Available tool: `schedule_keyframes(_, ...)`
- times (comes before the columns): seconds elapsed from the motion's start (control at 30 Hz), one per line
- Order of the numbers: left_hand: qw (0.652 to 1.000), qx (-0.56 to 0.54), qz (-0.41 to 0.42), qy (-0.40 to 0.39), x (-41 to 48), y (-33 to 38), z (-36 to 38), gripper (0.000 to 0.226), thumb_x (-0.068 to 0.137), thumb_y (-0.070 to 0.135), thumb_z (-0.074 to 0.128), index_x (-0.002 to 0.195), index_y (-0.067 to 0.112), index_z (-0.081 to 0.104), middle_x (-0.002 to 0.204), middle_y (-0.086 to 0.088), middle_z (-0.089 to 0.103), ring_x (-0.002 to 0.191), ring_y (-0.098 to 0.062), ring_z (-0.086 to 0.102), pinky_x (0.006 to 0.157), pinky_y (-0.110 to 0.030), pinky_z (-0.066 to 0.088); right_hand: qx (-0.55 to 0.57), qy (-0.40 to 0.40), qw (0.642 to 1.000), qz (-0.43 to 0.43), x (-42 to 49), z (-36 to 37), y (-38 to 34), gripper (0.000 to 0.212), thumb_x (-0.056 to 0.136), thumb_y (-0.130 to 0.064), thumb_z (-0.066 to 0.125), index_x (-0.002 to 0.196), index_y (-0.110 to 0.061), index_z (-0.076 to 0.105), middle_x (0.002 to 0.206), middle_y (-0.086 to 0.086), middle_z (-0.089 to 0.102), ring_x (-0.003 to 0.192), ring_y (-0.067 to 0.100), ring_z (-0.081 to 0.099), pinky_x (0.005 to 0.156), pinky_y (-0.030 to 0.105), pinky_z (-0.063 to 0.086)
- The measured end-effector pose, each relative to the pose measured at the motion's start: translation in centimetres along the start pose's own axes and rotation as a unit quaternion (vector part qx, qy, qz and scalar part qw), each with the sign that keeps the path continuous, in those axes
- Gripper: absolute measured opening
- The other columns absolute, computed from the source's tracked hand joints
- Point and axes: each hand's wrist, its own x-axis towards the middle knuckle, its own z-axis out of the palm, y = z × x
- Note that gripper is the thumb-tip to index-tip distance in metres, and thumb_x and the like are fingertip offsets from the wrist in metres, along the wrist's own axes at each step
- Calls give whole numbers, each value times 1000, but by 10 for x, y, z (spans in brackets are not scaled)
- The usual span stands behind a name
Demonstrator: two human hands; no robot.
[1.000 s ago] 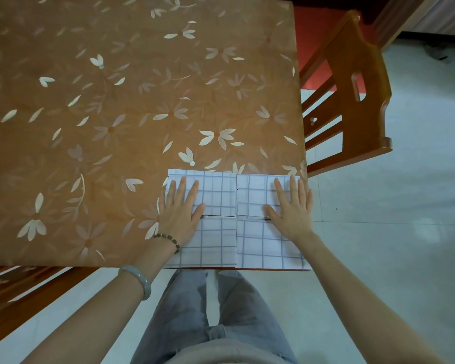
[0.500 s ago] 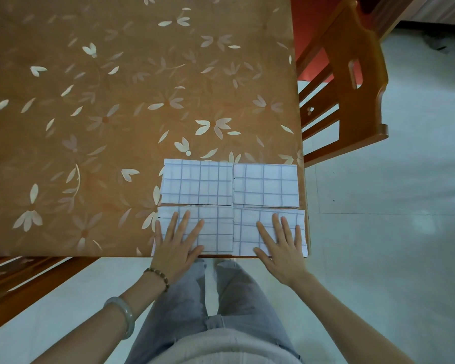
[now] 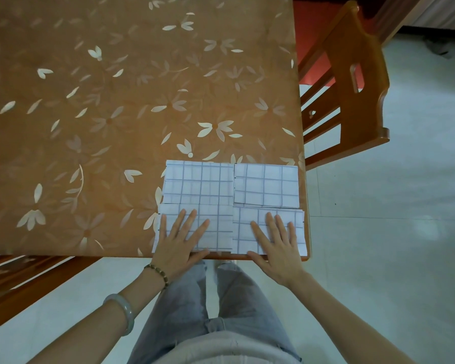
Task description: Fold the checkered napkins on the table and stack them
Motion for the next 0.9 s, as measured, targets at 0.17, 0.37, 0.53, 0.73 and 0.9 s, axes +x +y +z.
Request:
schedule_keyframes(0.17, 998, 20, 52, -13, 3, 6, 10, 70, 91, 68, 25, 148, 28, 29, 154, -14, 30, 142, -35, 23, 109, -66, 17, -10, -33, 999, -26, -2, 5, -8, 67, 95, -65, 19, 151, -30, 19, 159, 13, 14, 146, 32, 3, 112, 53, 8)
schedule_keyframes(0.37, 999, 14, 45, -24, 2, 8, 12, 64, 95, 63, 15, 143, 25, 33, 149, -14, 38, 139, -34, 27, 109, -61, 19, -14, -48, 999, -22, 0, 6, -9, 68, 94, -68, 19, 151, -31, 19, 159, 12, 14, 146, 32, 1, 112, 51, 8)
schedule_keyframes(0.53, 999, -4, 49, -23, 6, 6, 1, 74, 92, 69, 17, 141, 17, 34, 148, -14, 40, 136, -33, 38, 111, -49, 18, 42, -62, 997, -16, 3, -12, -12, 69, 90, -71, 17, 151, -37, 11, 160, 8, 4, 147, 31, 3, 117, 52, 3)
schedule_keyframes(0.73, 999, -24, 30, -2, 18, 5, -35, 80, 88, 73, 17, 141, 18, 40, 152, -9, 35, 133, -24, 43, 114, -39, 11, 105, -1, 994, 17, 18, -64, -17, 75, 82, -66, 21, 143, -26, 39, 143, 9, 45, 130, 28, 42, 110, 41, 28)
schedule_keyframes(0.9, 996, -89, -12, 30, 40, -1, -88, 92, 76, 77, 24, 150, 22, 23, 160, 1, 12, 145, -19, 14, 116, -35, 9, 251, -15, 968, 8, 55, -118, -22, 59, 89, -46, 55, 143, -27, 40, 137, 7, 51, 126, 26, 45, 104, 38, 34)
